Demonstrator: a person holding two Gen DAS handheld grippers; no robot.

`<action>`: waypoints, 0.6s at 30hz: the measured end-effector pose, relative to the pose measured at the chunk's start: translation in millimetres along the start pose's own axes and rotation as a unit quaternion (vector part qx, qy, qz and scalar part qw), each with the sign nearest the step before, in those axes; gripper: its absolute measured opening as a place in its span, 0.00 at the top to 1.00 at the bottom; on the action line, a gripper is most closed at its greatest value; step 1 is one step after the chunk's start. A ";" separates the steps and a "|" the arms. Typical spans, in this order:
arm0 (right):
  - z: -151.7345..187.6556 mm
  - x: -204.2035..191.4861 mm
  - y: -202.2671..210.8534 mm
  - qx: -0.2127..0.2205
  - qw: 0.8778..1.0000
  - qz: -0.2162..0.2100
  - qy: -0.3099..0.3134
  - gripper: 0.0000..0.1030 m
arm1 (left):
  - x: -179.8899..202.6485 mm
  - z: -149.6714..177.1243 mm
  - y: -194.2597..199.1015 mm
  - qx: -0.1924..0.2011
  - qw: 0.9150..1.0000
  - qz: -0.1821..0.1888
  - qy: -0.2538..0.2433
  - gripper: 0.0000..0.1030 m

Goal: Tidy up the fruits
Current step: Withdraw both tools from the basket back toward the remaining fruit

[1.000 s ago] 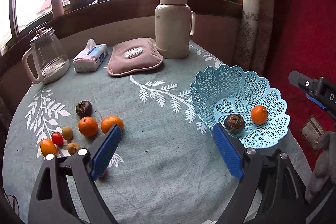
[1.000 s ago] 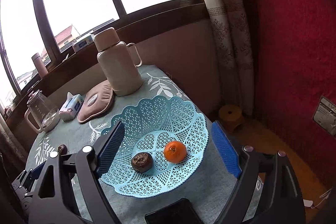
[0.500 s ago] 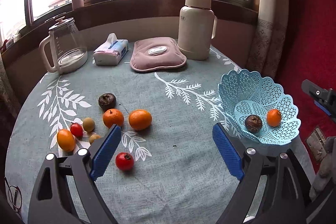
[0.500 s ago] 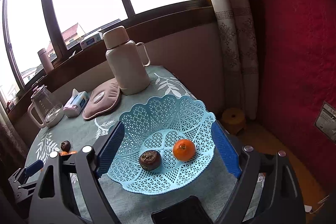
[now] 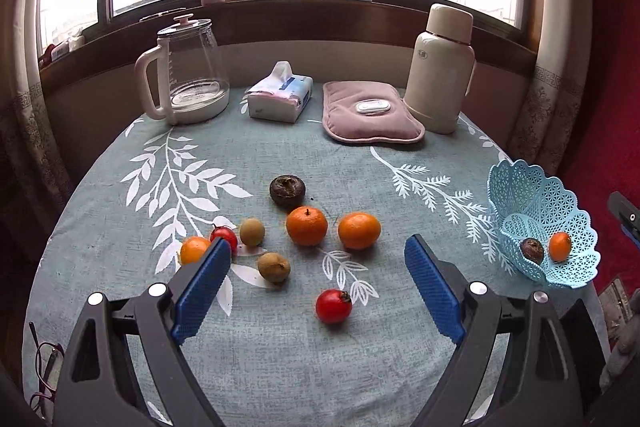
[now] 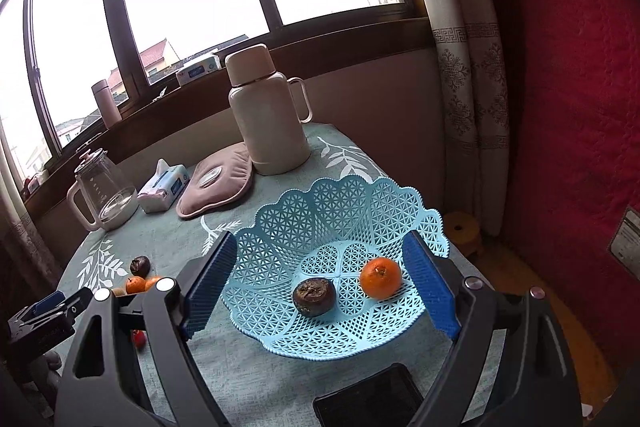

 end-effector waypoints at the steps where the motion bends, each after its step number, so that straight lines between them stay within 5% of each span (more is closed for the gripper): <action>1: 0.6 -1.5 0.3 0.000 1.000 -0.001 0.001 0.16 | -6.0 0.8 -0.2 0.000 1.000 -0.004 0.003 0.14; 18: 12.5 -21.5 -2.4 -0.011 1.000 -0.016 0.021 0.16 | -123.7 14.3 -14.9 -0.024 0.993 -0.086 0.079 0.14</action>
Point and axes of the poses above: each gripper's, at about its wrist camera, not at the fingertips, and y roughly against the way its jaws point, x to its right, z to its underside, the point moved 10 cm from there along -y, roughly the way its jaws point, and after that the axes turned 2 degrees about -y, right-handed, at the moved point
